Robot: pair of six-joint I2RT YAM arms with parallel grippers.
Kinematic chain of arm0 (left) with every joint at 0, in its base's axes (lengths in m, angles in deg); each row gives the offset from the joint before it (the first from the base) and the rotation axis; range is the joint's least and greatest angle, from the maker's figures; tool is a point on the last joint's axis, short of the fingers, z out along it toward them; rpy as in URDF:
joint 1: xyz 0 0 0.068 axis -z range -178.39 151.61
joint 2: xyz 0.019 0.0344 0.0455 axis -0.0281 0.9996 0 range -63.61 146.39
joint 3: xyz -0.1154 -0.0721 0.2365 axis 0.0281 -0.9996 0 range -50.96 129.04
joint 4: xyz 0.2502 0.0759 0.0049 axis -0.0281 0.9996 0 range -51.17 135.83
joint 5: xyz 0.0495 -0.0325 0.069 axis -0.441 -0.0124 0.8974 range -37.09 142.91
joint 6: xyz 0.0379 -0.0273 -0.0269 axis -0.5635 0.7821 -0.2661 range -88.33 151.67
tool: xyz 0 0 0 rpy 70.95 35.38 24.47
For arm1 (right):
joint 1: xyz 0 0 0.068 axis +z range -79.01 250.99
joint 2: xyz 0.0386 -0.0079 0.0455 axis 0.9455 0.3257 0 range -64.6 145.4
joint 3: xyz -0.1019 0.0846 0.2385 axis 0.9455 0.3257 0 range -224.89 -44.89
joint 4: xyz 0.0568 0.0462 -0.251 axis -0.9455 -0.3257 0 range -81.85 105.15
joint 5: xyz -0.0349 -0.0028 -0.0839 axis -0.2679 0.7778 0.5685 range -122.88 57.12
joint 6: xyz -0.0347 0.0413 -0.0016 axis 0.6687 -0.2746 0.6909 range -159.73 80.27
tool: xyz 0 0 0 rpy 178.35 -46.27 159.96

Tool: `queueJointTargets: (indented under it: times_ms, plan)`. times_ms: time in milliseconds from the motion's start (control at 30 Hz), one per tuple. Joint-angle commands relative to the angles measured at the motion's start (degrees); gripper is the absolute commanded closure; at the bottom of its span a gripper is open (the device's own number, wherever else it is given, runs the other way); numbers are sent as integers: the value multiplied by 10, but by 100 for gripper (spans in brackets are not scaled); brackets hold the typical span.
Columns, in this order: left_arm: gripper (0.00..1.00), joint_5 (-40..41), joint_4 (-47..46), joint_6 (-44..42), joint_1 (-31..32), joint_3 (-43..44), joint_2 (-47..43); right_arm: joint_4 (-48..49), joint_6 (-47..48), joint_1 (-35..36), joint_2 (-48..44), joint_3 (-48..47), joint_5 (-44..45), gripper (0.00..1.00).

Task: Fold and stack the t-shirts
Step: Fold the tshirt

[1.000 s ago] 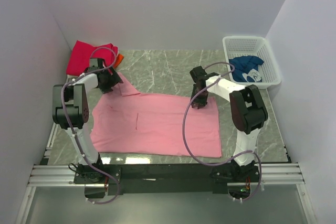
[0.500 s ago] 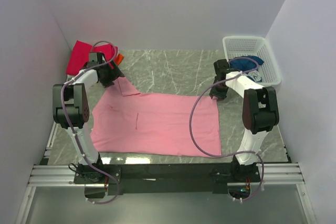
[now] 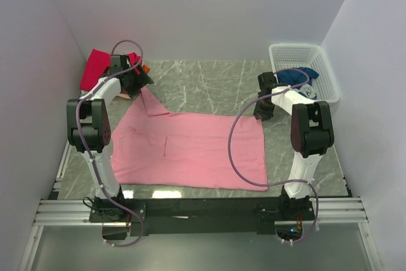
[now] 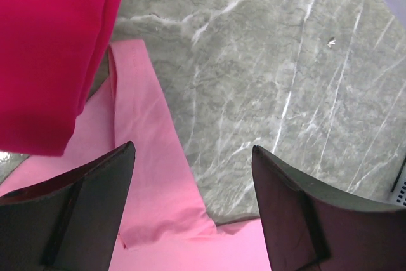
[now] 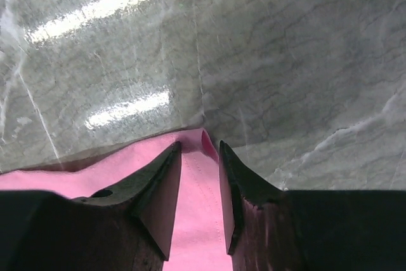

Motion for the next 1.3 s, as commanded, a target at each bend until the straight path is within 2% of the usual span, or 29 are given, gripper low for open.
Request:
queueJointTargets:
  times_ms: [0, 333, 433, 567, 667, 867, 1000, 1267]
  plan:
    - [20, 12, 5, 7, 2, 40, 16, 18, 9, -7, -2, 1, 6, 63]
    - [22, 44, 12, -16, 2, 129, 103, 26, -2, -8, 2, 12, 0, 87]
    - [23, 48, 11, -19, 2, 151, 125, 22, -3, -9, 3, 11, 3, 91]
    - [25, 48, 12, -21, 2, 177, 145, 19, -6, -8, 4, 8, 6, 91]
    - [26, 79, 26, -25, 17, 183, 145, 19, -9, -9, 6, 6, 6, 91]
    - [29, 121, 20, -23, 24, 130, 110, 13, -9, -8, 10, -1, 4, 91]
    - [31, 182, 15, -28, 36, 110, 95, 6, -6, -8, 13, -6, 5, 91]
    - [34, 222, 1, -13, 43, 88, 73, 8, -1, -8, 3, 9, 3, 91]
